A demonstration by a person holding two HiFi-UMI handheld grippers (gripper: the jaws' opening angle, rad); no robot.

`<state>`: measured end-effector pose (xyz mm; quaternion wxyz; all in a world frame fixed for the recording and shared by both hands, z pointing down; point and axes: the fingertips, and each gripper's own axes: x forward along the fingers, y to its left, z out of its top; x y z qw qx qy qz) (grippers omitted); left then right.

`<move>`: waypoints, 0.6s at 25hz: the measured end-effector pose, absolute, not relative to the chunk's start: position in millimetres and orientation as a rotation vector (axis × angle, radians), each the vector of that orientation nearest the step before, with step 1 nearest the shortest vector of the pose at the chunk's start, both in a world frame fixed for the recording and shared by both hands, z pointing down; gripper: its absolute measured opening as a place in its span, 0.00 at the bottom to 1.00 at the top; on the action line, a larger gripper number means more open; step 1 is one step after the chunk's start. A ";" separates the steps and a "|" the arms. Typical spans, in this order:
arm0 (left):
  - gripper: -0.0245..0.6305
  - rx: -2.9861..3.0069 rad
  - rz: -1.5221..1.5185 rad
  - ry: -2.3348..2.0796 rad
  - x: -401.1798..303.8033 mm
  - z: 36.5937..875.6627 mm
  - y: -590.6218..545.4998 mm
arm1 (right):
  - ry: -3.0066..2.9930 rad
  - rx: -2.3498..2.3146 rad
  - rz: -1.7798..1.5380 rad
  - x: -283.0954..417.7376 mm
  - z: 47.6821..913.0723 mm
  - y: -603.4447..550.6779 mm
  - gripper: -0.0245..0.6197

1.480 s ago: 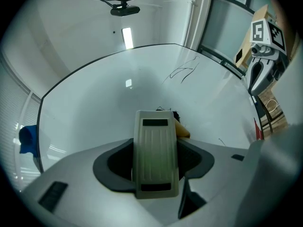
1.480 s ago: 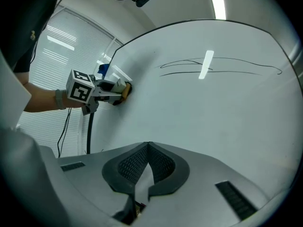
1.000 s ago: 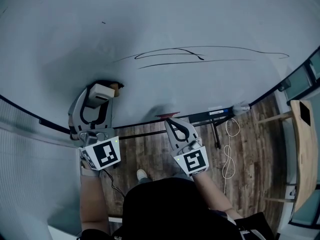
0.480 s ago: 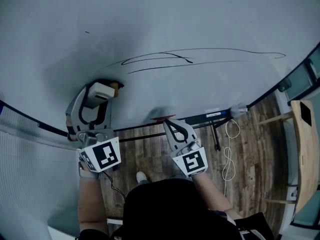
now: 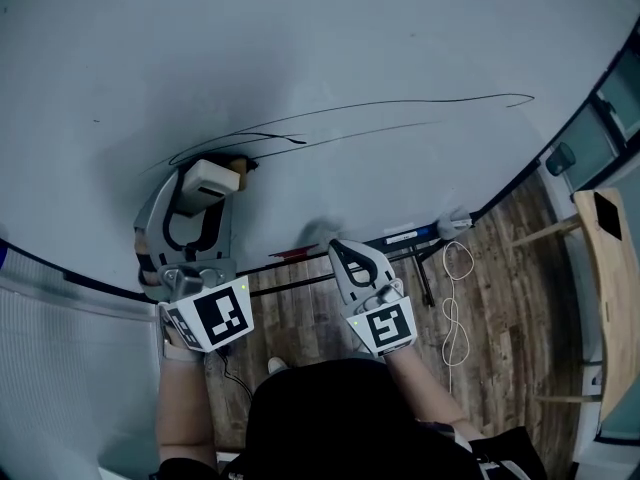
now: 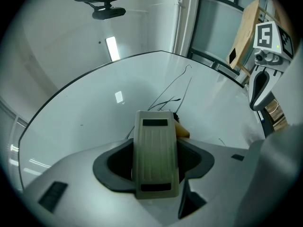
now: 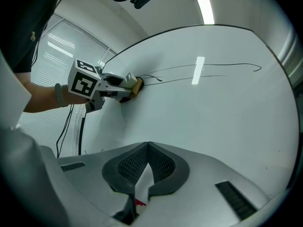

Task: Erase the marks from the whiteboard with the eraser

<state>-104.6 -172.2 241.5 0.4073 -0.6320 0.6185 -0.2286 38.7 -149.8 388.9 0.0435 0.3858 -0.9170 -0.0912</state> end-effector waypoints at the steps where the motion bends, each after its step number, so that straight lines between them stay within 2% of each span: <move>1: 0.44 -1.592 -0.576 1.559 -94.4 240.2 -175.1 | -2.800 1.193 -0.279 49.4 388.0 -151.9 0.08; 15: 0.44 -1.587 -0.566 1.479 58.0 239.4 -220.0 | -2.678 1.375 -0.252 207.1 397.3 -162.9 0.08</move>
